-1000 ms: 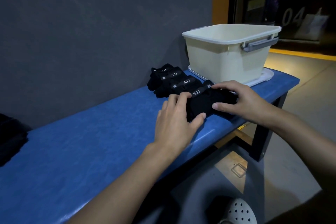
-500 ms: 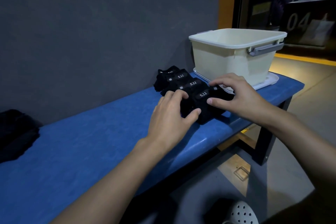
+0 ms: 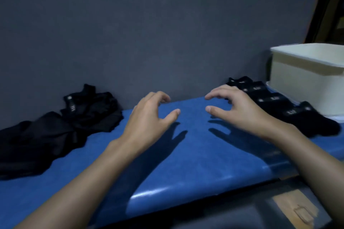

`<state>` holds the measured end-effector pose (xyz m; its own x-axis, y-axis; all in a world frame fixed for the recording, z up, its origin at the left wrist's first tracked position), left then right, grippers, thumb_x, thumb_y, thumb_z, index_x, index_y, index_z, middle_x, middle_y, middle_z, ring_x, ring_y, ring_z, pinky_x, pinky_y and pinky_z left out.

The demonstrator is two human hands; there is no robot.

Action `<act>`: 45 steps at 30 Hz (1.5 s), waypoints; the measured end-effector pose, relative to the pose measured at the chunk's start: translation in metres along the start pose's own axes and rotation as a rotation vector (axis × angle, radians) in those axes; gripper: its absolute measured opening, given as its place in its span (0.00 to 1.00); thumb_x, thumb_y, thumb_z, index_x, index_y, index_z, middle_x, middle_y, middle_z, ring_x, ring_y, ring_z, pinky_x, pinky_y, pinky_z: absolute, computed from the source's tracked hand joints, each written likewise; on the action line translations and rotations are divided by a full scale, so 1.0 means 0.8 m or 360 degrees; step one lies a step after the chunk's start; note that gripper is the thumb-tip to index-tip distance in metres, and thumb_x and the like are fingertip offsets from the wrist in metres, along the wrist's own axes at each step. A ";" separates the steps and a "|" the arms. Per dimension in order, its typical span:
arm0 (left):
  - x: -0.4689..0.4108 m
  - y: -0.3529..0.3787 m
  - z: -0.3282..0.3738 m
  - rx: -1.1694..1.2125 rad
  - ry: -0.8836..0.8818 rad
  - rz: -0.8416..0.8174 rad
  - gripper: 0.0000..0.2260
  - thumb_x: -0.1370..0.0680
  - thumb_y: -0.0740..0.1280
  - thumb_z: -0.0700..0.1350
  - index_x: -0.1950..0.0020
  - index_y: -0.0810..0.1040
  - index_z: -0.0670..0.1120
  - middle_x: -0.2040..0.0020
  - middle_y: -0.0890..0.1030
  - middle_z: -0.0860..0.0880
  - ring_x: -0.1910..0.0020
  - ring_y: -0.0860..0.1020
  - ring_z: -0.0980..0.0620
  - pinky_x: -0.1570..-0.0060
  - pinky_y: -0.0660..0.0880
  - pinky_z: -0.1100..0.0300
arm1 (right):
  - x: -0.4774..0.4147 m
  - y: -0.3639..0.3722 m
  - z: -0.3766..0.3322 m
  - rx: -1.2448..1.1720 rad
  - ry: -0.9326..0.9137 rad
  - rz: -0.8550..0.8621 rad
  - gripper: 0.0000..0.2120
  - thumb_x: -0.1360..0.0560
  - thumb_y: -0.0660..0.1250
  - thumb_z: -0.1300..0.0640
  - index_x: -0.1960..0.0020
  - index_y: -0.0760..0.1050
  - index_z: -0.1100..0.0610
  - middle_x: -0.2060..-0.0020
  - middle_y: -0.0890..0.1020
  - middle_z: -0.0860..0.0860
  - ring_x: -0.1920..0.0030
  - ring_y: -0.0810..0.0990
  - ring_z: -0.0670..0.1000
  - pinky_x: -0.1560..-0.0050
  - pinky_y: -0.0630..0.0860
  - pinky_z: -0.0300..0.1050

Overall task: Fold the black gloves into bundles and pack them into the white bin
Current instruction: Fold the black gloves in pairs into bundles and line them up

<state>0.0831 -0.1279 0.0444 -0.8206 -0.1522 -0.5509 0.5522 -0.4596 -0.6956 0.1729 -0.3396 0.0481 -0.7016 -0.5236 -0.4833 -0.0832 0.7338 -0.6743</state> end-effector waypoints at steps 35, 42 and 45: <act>0.000 -0.136 -0.225 -0.0677 -0.0632 0.0172 0.19 0.23 0.67 0.57 0.34 0.74 0.52 0.40 0.77 0.49 0.39 0.75 0.44 0.36 0.65 0.49 | -0.239 0.312 -0.174 -0.0126 -0.0290 -0.0187 0.18 0.21 0.61 0.59 0.34 0.74 0.46 0.37 0.74 0.38 0.34 0.62 0.45 0.38 0.53 0.43; -0.001 -0.150 -0.199 -0.0425 -0.0549 0.0459 0.19 0.22 0.68 0.54 0.33 0.72 0.52 0.37 0.75 0.52 0.37 0.73 0.48 0.36 0.66 0.49 | -0.227 0.241 -0.190 -0.0580 -0.0350 0.0012 0.12 0.23 0.67 0.61 0.40 0.80 0.57 0.47 0.80 0.44 0.51 0.78 0.43 0.45 0.75 0.40; 0.000 -0.150 -0.188 -0.0256 -0.0445 0.0591 0.21 0.23 0.71 0.51 0.32 0.71 0.52 0.36 0.72 0.52 0.36 0.70 0.49 0.35 0.68 0.49 | -0.212 0.211 -0.188 -0.0623 -0.0348 0.0086 0.10 0.24 0.68 0.62 0.43 0.81 0.56 0.49 0.82 0.45 0.54 0.78 0.39 0.48 0.74 0.32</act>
<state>0.0387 0.0589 0.0585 -0.5600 -0.5195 -0.6454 0.8125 -0.1921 -0.5504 0.1716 -0.0619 0.1002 -0.5496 -0.5284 -0.6471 -0.3414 0.8490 -0.4033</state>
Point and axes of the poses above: each hand's wrist, its own x-axis away from the middle knuckle, its own y-axis out of the palm, z = x × y, the point moved 4 cm from there along -x, towards the middle knuckle
